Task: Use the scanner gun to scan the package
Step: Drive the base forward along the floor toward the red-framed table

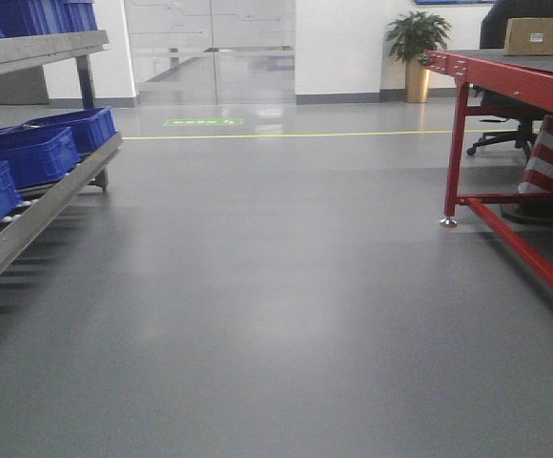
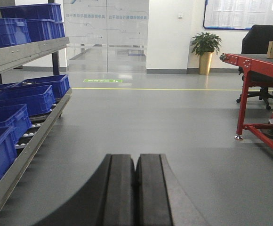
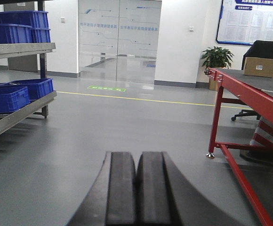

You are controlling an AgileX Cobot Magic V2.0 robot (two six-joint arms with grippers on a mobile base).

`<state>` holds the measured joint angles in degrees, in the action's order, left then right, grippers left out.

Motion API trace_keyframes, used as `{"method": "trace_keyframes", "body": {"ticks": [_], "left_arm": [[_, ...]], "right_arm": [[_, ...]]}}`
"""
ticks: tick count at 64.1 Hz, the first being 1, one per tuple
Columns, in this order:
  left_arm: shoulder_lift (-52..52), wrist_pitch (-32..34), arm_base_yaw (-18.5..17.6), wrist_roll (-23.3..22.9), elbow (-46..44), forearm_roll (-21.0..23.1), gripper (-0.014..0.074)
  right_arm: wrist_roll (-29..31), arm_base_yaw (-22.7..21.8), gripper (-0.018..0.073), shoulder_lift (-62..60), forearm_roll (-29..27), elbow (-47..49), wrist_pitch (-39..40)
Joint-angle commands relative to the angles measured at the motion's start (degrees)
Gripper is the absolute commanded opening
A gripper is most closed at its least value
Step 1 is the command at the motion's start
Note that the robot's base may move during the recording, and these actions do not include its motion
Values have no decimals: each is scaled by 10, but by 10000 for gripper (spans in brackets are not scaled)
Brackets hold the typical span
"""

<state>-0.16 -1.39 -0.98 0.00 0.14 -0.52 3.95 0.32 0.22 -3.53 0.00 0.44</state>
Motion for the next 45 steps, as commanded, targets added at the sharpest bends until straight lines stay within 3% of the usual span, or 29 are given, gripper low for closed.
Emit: {"method": "trace_keyframes", "body": {"ticks": [1, 45], "left_arm": [[2, 8, -3, -4, -1, -2, -111], [2, 8, -3, -4, -1, -2, -111]], "right_arm": [[-2, 3, -168, -2, 0, 0, 13], [-2, 3, -168, -2, 0, 0, 13]]}}
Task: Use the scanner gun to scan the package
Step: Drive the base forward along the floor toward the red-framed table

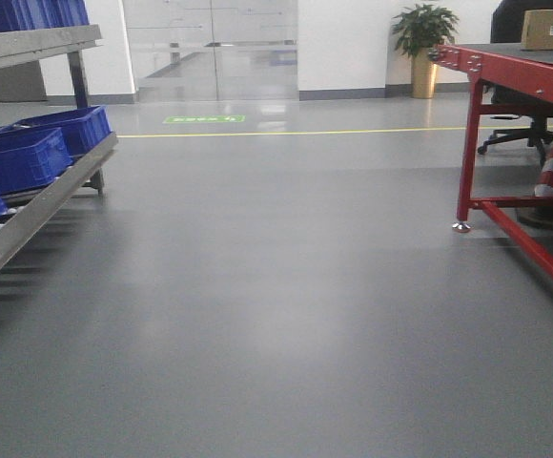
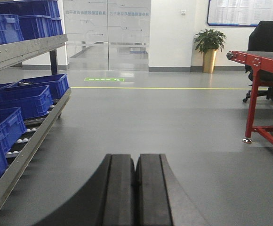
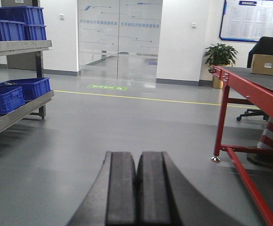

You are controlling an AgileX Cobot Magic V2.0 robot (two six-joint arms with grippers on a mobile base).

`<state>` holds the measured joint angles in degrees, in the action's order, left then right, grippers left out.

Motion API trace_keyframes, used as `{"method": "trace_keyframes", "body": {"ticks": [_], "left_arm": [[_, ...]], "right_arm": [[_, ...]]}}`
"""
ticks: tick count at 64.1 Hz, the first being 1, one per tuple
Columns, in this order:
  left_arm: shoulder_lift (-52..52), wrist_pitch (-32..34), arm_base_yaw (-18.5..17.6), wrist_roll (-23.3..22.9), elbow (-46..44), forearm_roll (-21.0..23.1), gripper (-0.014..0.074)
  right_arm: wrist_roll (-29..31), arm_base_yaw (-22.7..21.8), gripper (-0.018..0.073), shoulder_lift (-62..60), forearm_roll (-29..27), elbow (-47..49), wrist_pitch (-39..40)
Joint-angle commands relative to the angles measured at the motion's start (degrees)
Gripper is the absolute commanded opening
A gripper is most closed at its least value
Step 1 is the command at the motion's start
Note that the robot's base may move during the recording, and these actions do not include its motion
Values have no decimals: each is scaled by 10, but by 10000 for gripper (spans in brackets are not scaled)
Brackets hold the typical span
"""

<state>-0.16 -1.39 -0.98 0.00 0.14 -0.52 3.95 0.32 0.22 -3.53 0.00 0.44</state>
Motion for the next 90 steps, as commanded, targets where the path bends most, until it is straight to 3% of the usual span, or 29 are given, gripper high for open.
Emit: {"method": "trace_keyframes", "body": {"ticks": [1, 90], "left_arm": [[2, 8, -3, -4, -1, -2, -111], [2, 8, -3, -4, -1, -2, -111]], "right_arm": [[-2, 3, -168, -2, 0, 0, 13], [-2, 3, -168, -2, 0, 0, 13]]}}
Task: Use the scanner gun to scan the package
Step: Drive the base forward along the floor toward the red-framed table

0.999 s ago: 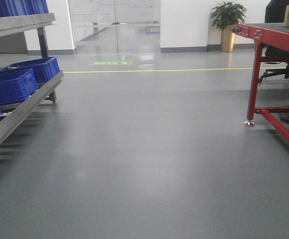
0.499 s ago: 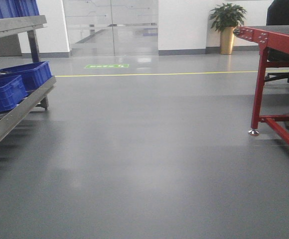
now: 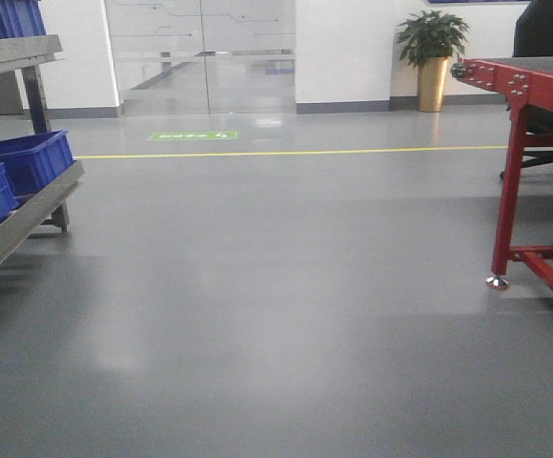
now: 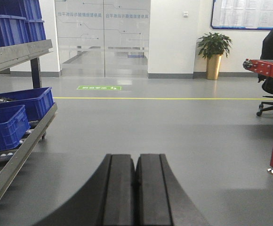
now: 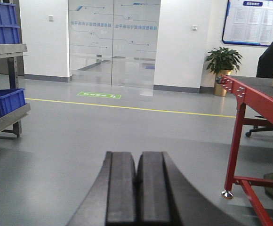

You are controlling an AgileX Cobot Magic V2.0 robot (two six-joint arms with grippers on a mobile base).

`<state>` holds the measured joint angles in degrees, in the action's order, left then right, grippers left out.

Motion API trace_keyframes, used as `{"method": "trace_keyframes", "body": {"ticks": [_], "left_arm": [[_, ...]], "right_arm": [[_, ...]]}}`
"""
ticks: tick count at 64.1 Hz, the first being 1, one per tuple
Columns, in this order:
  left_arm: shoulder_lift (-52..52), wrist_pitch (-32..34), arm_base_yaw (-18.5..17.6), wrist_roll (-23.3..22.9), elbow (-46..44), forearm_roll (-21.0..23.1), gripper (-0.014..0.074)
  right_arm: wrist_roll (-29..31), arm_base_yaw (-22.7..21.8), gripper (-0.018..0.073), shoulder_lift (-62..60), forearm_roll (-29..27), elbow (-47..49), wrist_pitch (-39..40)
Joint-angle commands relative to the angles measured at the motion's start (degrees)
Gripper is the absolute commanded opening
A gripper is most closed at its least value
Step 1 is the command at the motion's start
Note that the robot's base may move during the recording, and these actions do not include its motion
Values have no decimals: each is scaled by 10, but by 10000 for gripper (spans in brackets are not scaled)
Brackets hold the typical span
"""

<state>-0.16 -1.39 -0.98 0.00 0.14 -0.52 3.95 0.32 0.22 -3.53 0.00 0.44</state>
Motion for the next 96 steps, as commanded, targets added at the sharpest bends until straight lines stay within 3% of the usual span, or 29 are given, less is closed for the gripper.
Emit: {"method": "trace_keyframes", "body": {"ticks": [1, 96], "left_arm": [[2, 8, -3, -4, -1, -2, -111], [2, 8, -3, -4, -1, -2, -111]], "right_arm": [[-2, 3, -168, -2, 0, 0, 13], [-2, 3, -168, -2, 0, 0, 13]]}}
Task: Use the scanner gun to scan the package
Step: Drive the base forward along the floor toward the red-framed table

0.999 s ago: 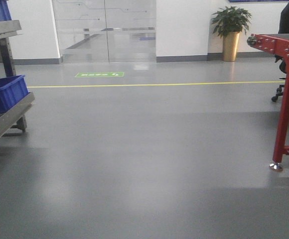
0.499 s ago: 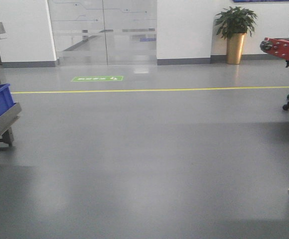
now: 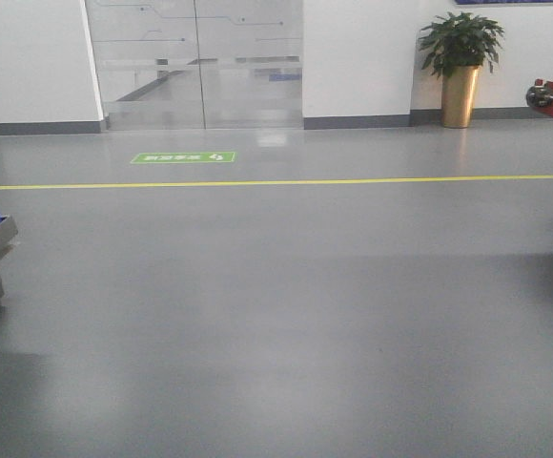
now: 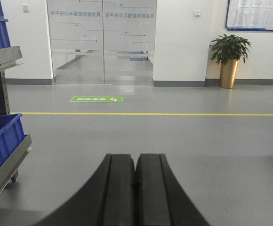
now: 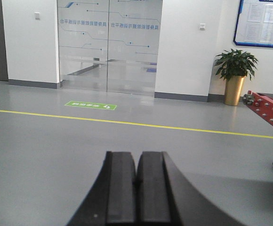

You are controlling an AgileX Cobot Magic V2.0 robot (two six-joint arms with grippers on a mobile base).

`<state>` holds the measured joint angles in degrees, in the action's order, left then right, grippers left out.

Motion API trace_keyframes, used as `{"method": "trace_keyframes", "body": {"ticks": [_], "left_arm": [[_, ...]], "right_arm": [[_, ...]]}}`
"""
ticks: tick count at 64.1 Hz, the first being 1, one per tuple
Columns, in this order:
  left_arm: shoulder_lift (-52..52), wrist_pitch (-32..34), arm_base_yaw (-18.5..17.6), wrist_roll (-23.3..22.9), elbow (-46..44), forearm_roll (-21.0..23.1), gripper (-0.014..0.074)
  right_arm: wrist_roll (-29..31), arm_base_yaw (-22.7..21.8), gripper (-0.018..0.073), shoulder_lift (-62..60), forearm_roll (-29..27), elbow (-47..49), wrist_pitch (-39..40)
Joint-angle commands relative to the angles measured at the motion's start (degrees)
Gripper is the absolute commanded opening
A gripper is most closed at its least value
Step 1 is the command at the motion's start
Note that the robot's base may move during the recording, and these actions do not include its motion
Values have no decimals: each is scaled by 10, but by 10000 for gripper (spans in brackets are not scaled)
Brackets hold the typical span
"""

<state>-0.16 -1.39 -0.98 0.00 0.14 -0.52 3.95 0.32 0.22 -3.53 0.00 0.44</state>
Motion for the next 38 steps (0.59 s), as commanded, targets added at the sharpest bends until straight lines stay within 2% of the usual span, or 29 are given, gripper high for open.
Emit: {"method": "trace_keyframes", "body": {"ticks": [1, 38], "left_arm": [[2, 8, -3, -4, -1, -2, -111], [2, 8, -3, -4, -1, -2, -111]], "right_arm": [[-2, 3, -168, -2, 0, 0, 13], [-2, 3, -168, -2, 0, 0, 13]]}}
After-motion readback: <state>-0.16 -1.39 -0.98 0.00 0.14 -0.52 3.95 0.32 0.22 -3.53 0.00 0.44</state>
